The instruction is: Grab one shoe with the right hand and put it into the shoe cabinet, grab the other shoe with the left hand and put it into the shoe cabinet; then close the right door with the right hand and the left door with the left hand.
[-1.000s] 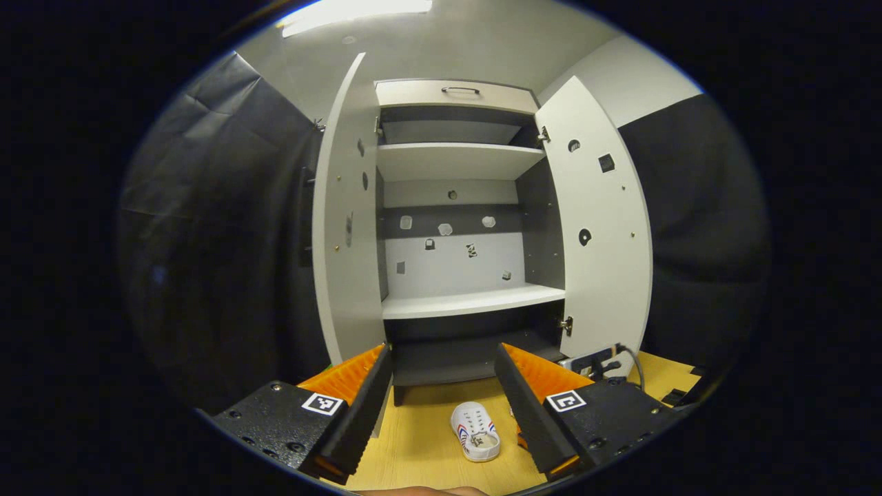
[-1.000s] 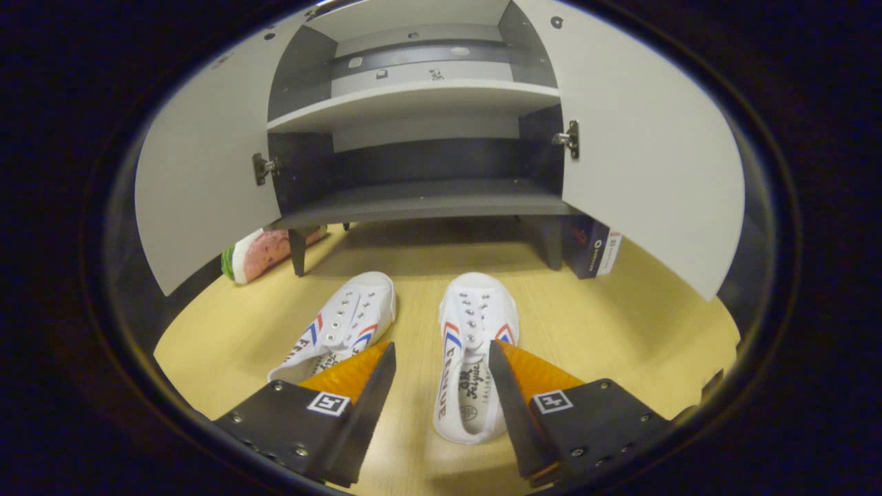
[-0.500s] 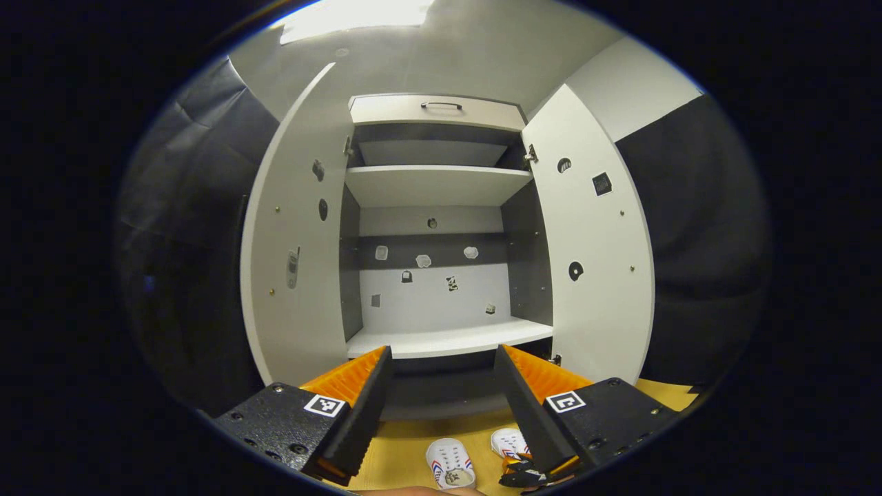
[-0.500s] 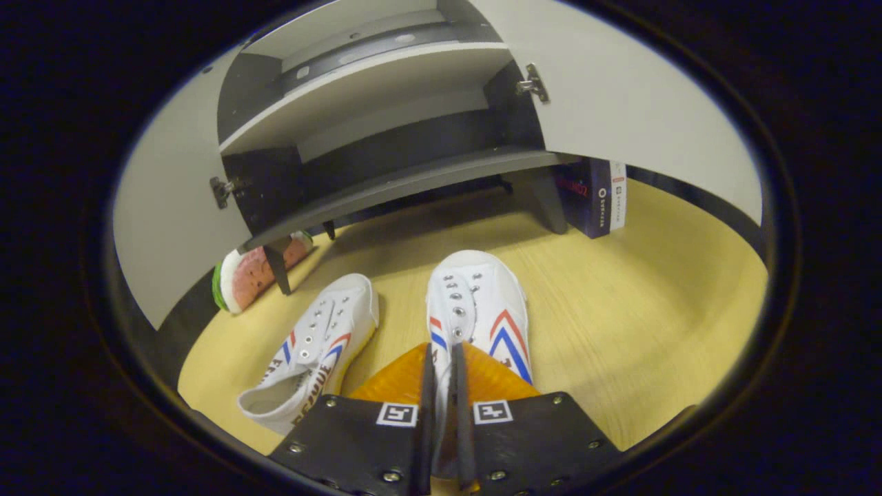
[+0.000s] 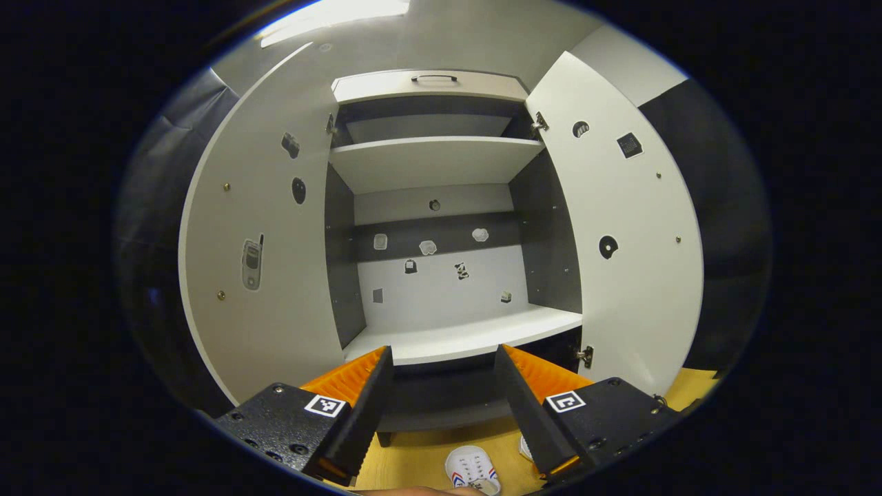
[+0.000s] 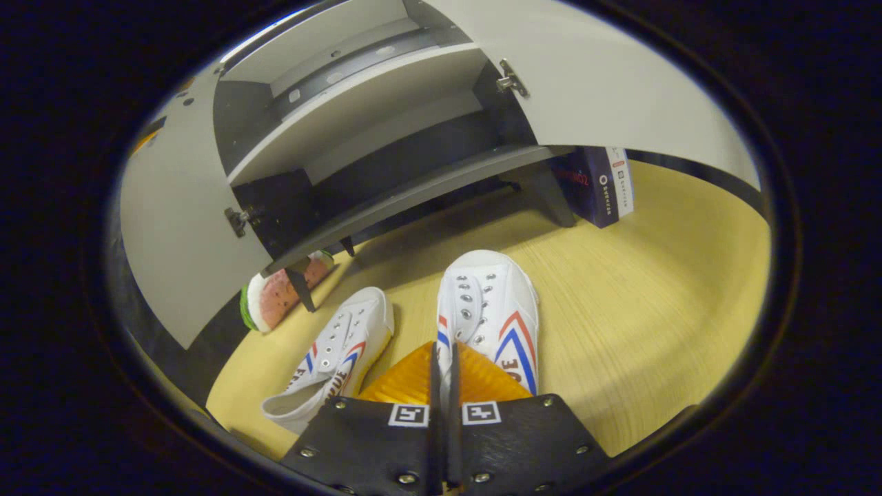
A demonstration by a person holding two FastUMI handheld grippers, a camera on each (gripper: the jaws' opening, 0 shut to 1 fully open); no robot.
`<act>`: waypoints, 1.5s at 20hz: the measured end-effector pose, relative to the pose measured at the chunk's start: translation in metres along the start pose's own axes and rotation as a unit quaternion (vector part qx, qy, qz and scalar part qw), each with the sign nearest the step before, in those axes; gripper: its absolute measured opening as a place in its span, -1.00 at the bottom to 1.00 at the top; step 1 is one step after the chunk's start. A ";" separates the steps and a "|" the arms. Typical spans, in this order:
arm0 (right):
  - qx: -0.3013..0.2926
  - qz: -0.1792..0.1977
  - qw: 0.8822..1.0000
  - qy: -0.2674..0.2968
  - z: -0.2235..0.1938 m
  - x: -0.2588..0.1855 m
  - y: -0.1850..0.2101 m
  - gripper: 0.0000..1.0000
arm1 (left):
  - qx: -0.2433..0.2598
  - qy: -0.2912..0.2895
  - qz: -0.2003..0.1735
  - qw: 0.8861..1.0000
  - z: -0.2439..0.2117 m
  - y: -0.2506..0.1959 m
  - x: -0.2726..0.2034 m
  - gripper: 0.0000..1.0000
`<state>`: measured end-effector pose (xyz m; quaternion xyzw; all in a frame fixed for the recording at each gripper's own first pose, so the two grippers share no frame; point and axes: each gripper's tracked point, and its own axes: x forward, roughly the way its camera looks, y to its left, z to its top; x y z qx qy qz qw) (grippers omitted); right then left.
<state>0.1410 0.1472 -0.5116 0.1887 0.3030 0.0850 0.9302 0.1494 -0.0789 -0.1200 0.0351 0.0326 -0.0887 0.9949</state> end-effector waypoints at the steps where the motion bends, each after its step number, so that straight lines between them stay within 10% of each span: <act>1: 0.002 0.008 1.000 -0.005 0.002 -0.001 0.002 -0.93 | 0.001 0.002 -0.001 1.000 -0.002 0.002 0.003 0.80; 21: -0.195 0.034 0.957 -0.211 0.272 -0.100 0.088 -0.94 | -0.065 -0.006 -0.004 0.998 -0.022 0.037 0.025 0.81; 30: -0.231 0.016 0.944 -0.234 0.391 -0.051 0.153 -0.94 | -0.067 -0.001 -0.017 0.998 -0.026 0.061 0.041 0.83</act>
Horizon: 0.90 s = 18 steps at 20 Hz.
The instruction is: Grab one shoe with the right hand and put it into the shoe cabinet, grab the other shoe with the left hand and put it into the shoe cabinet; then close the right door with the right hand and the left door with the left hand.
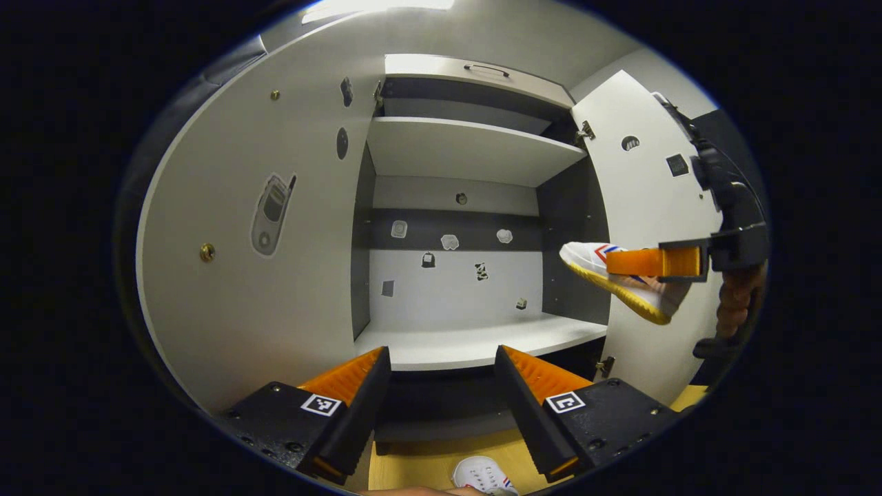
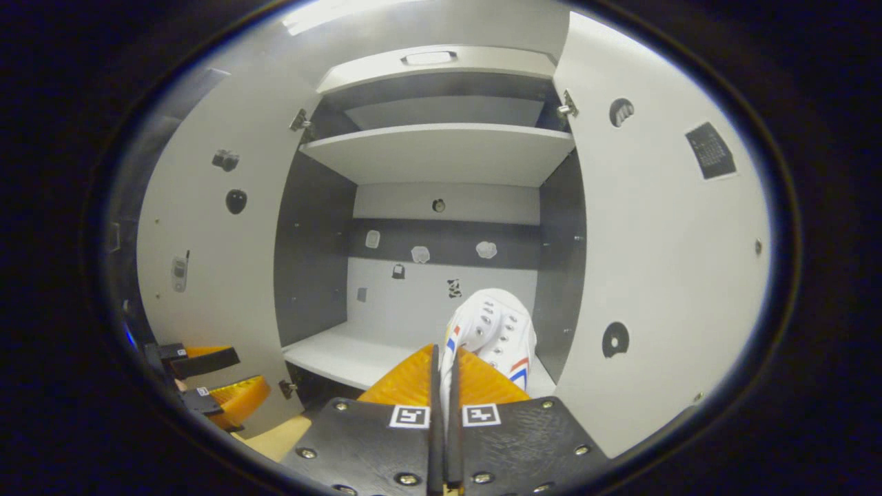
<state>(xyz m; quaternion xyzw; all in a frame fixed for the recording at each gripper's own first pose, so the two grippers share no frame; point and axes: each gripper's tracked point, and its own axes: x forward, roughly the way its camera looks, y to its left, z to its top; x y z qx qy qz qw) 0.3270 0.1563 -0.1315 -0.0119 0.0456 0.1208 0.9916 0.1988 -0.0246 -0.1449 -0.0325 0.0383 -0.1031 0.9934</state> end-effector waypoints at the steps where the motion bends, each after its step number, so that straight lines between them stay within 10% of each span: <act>1: 0.000 -0.004 1.000 0.009 0.003 0.016 0.001 -0.94 | -0.004 0.013 -0.001 1.000 -0.005 0.000 0.000 0.84; 18: -0.069 -0.009 0.990 0.123 -0.085 0.200 -0.033 -0.94 | -0.008 0.066 -0.022 0.998 -0.031 -0.017 0.013 0.87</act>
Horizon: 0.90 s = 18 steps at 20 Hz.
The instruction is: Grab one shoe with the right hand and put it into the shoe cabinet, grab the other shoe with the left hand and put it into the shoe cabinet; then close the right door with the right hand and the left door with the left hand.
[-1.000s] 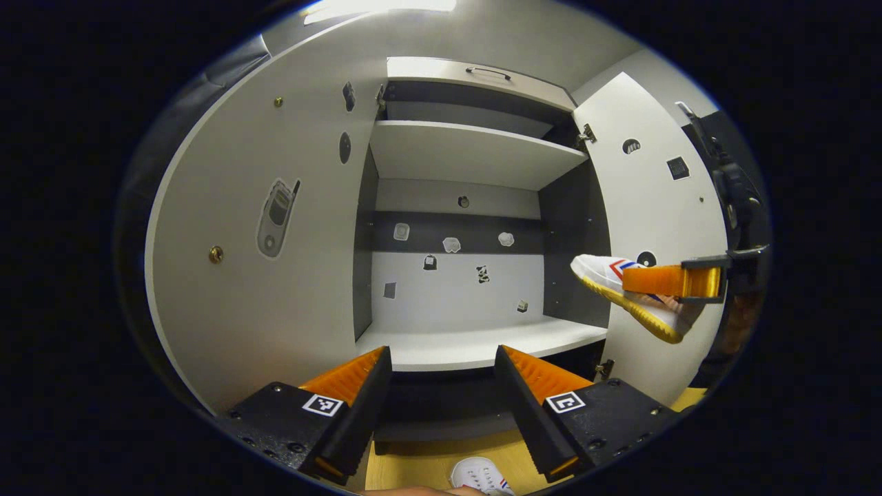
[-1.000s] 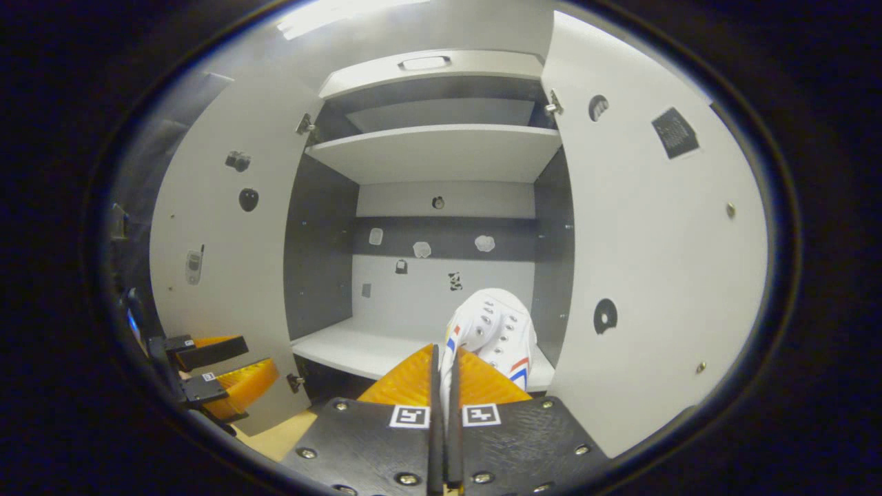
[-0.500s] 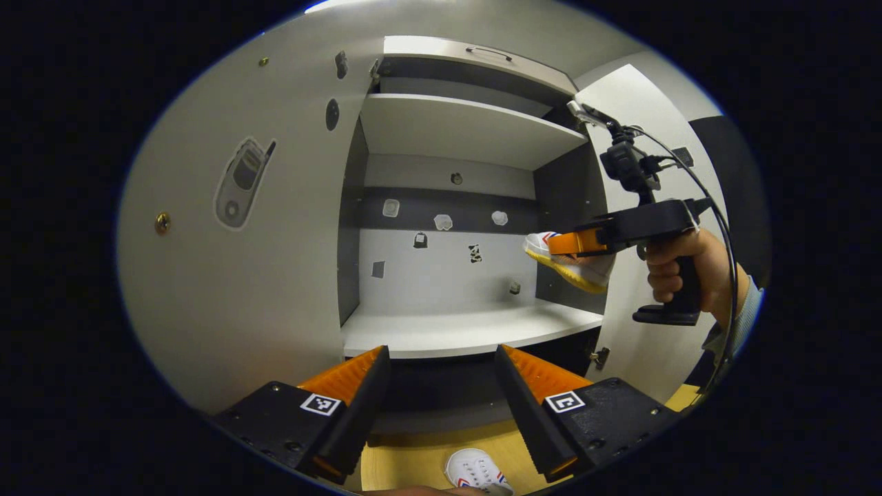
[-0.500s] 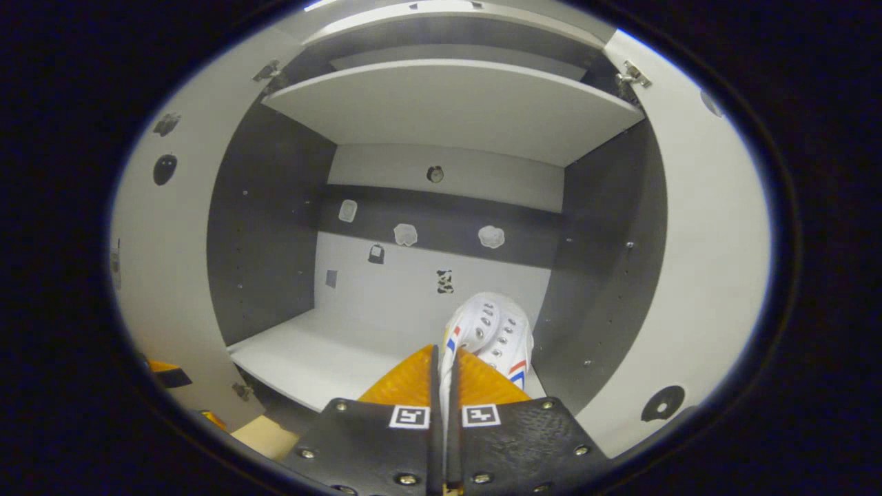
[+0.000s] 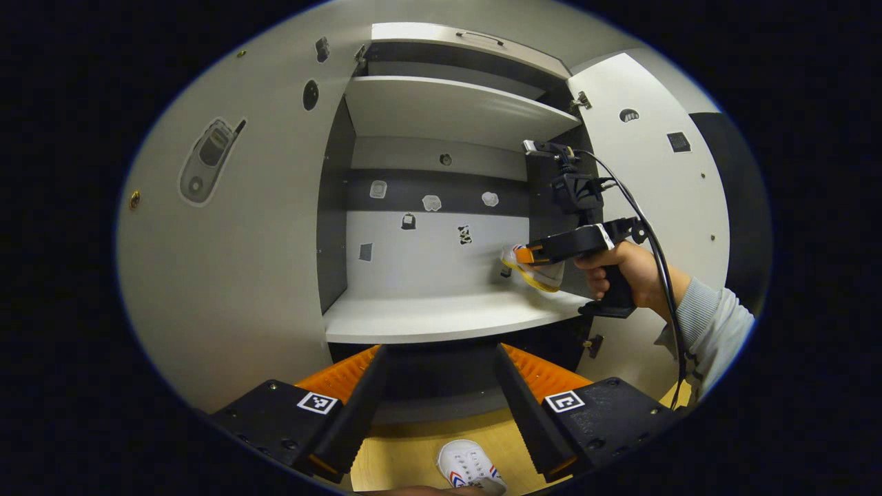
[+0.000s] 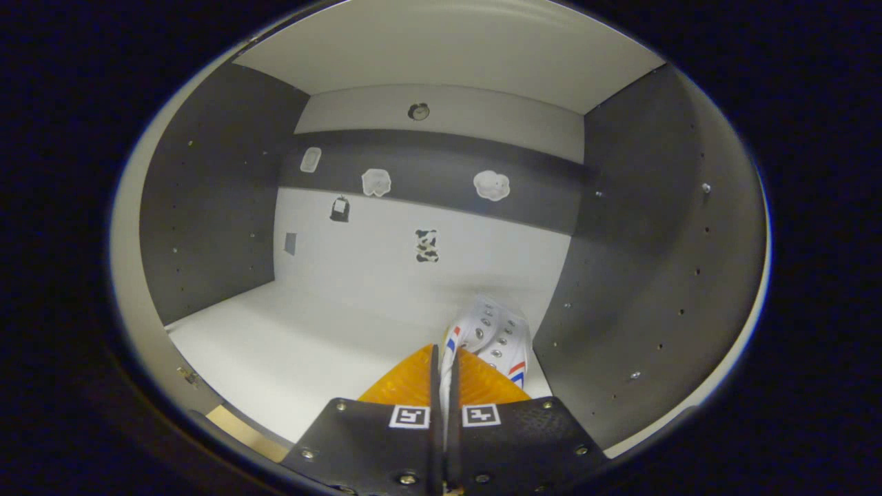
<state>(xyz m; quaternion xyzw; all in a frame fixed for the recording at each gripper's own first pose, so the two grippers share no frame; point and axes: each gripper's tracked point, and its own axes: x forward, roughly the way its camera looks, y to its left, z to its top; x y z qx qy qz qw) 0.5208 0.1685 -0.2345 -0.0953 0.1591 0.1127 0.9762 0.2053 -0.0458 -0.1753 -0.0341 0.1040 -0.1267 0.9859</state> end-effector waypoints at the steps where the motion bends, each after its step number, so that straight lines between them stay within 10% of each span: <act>1: -0.004 0.007 1.000 0.005 -0.004 0.004 0.004 -0.94 | 0.001 0.000 0.004 1.000 0.000 0.002 0.001 0.87; 3: -0.023 -0.010 0.999 0.020 -0.019 0.013 0.003 -0.92 | 0.003 0.001 0.008 1.000 -0.001 0.003 0.002 0.87; 8: -0.063 -0.040 0.996 -0.053 0.024 -0.041 0.012 0.97 | 0.003 -0.002 0.015 1.000 0.001 0.006 0.000 0.87; 18: 0.024 -0.098 0.992 -0.082 0.025 -0.213 0.005 0.96 | -0.011 0.037 0.011 0.999 -0.024 -0.013 0.001 0.87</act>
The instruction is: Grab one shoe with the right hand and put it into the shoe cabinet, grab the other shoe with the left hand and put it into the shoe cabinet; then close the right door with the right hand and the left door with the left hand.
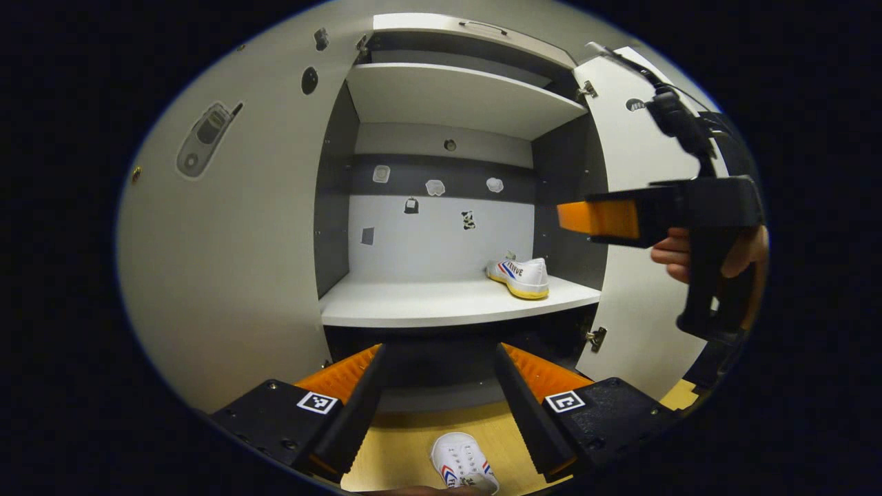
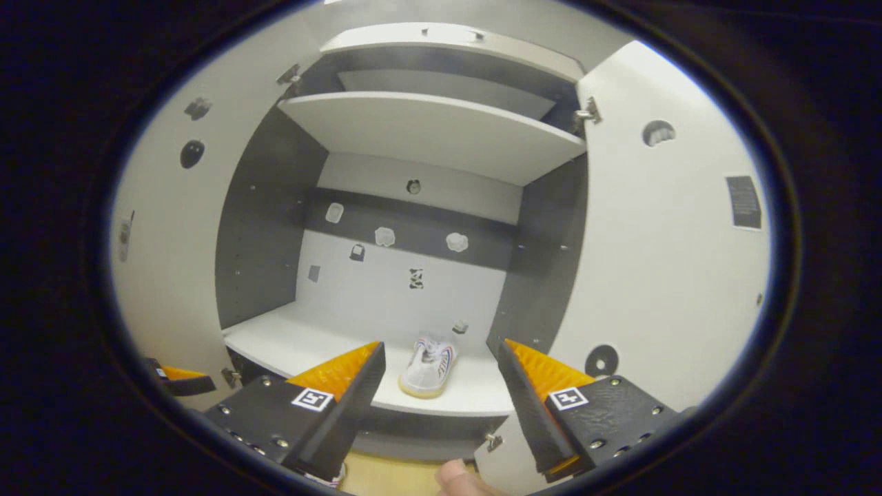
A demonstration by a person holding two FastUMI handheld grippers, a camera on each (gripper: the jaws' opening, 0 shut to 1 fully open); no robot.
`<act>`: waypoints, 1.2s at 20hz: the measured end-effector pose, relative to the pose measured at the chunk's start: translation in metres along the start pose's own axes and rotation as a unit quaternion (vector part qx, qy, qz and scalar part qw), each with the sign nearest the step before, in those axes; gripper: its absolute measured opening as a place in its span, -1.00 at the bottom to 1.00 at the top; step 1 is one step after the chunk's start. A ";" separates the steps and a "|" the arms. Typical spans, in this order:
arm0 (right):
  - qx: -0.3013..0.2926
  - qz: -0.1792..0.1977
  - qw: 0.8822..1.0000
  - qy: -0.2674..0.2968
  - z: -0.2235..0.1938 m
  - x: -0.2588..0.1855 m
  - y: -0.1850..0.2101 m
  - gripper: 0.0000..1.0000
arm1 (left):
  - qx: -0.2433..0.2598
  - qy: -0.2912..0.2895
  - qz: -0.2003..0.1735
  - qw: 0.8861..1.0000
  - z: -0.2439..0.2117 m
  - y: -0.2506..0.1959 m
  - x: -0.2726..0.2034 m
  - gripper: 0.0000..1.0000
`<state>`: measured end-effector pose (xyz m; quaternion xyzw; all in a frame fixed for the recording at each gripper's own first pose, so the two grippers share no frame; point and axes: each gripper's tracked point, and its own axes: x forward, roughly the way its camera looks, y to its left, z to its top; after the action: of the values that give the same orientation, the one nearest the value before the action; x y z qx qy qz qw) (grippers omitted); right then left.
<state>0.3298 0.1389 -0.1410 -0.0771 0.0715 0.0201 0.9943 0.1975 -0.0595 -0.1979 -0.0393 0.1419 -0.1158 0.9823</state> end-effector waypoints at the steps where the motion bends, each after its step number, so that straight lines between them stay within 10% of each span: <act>1: 0.012 -0.014 1.000 0.002 -0.002 -0.015 -0.010 0.96 | 0.003 -0.003 0.006 1.000 0.000 0.000 0.001 0.88; 7: 0.099 -0.003 0.995 0.012 -0.053 -0.072 -0.026 0.95 | -0.006 0.019 0.048 0.999 -0.041 -0.002 0.008 0.88; 24: 0.168 0.055 0.984 -0.014 -0.127 -0.133 -0.032 0.96 | 0.020 0.171 0.018 0.985 -0.269 0.004 0.002 0.80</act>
<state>0.1824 0.0839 -0.2407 0.0953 0.0645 0.0636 0.9913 0.1226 -0.0681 -0.4563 0.0032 0.3060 -0.1063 0.9461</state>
